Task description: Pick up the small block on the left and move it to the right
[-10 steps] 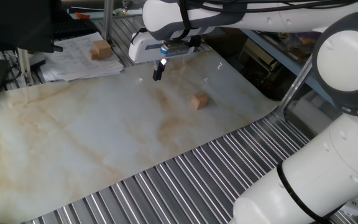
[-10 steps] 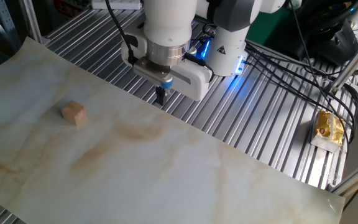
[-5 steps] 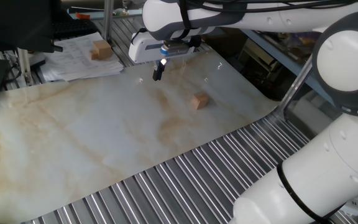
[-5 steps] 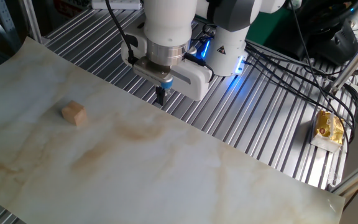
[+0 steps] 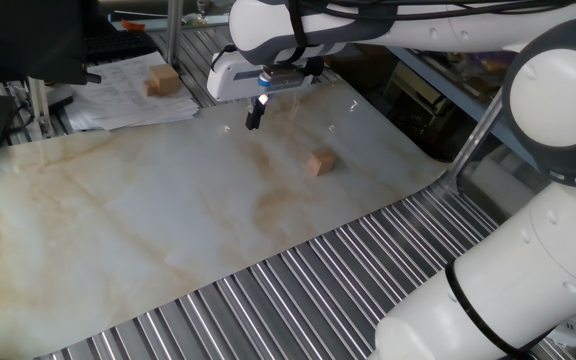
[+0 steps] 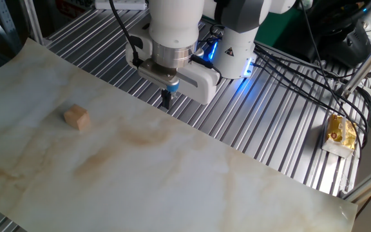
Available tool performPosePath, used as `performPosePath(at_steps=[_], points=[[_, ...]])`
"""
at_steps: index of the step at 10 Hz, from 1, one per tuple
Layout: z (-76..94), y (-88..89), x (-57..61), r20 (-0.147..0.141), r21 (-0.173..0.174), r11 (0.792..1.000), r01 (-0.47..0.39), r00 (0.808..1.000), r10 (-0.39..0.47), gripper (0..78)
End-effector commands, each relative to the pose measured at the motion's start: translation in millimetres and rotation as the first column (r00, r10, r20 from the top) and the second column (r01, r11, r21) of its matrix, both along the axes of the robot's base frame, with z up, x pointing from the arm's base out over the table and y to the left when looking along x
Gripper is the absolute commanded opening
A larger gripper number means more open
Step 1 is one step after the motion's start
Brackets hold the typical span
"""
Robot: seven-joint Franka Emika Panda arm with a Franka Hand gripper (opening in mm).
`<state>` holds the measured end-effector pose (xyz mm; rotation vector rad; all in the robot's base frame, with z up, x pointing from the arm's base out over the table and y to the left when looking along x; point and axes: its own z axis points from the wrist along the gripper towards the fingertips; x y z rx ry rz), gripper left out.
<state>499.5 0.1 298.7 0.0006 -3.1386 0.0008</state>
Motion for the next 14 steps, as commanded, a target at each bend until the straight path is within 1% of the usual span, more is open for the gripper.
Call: performPosePath(at_steps=[1, 2, 4, 5, 13, 14], points=[[0.0, 0.0, 0.0, -0.018, -0.049, 0.998, -0.031, 0.999, 0.030, 0.0], [0.0, 0.0, 0.0, -0.019, -0.077, 0.996, -0.041, 0.999, 0.039, 0.0], [0.0, 0.0, 0.0, -0.015, -0.060, 0.998, -0.036, 0.999, 0.035, 0.0], [0.3, -0.1, -0.1, -0.011, -0.034, 0.999, -0.027, 1.000, 0.026, 0.0], [0.4, -0.8, -0.2, -0.008, -0.039, 0.999, -0.038, 0.999, 0.037, 0.0], [-1.1, -5.9, 0.6, -0.005, -0.037, 0.998, -0.045, 0.999, 0.045, 0.0]])
